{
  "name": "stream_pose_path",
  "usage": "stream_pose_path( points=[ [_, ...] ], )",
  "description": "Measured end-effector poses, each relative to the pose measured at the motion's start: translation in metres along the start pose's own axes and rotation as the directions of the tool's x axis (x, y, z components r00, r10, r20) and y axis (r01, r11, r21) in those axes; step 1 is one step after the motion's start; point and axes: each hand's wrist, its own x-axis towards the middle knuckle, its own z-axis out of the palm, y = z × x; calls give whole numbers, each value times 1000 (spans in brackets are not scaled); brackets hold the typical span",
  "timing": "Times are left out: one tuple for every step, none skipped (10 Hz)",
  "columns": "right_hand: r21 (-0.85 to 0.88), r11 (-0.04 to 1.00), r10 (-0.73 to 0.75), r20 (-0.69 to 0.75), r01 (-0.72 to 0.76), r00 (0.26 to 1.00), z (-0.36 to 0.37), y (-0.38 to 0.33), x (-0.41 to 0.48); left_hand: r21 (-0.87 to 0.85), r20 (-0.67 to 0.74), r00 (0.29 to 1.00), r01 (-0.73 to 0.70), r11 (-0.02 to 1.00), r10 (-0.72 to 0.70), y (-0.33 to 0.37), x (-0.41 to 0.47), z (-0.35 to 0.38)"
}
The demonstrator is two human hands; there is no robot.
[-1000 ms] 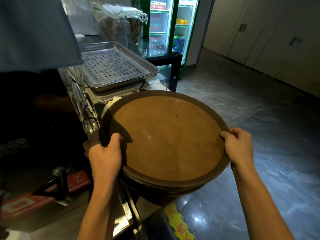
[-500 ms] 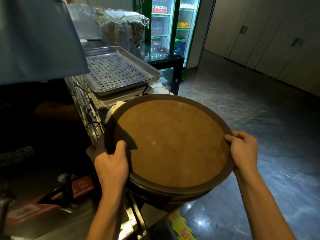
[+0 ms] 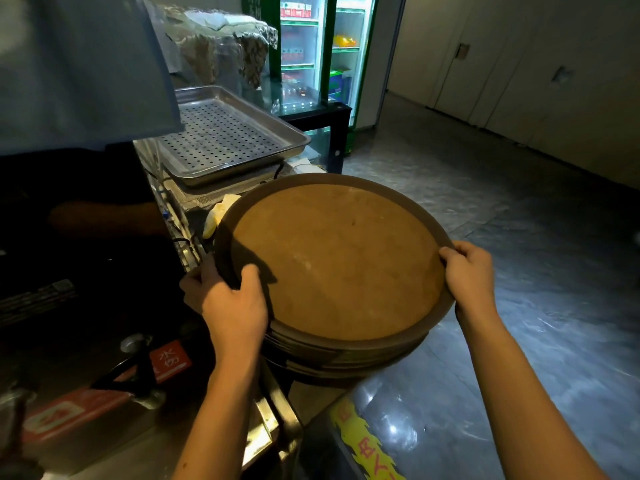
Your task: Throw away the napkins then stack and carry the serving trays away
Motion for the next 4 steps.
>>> stream_pose_path(
  points=[
    [-10, 1000, -23, -18, 23, 1000, -4, 5, -21, 59, 97, 992, -90, 994, 84, 4, -13, -8],
    [-59, 997, -57, -73, 53, 996, -8, 9, -47, 65, 226, 956, -207, 976, 188, 3, -23, -19],
    [-118, 980, -164, -46, 158, 985, -16, 12, -89, 65, 311, 921, -267, 961, 235, 6, -43, -33],
    [-139, 970, -202, -20, 197, 979, -22, 9, -123, 11, 374, 878, -328, 945, 300, 13, -59, -51]
  ],
)
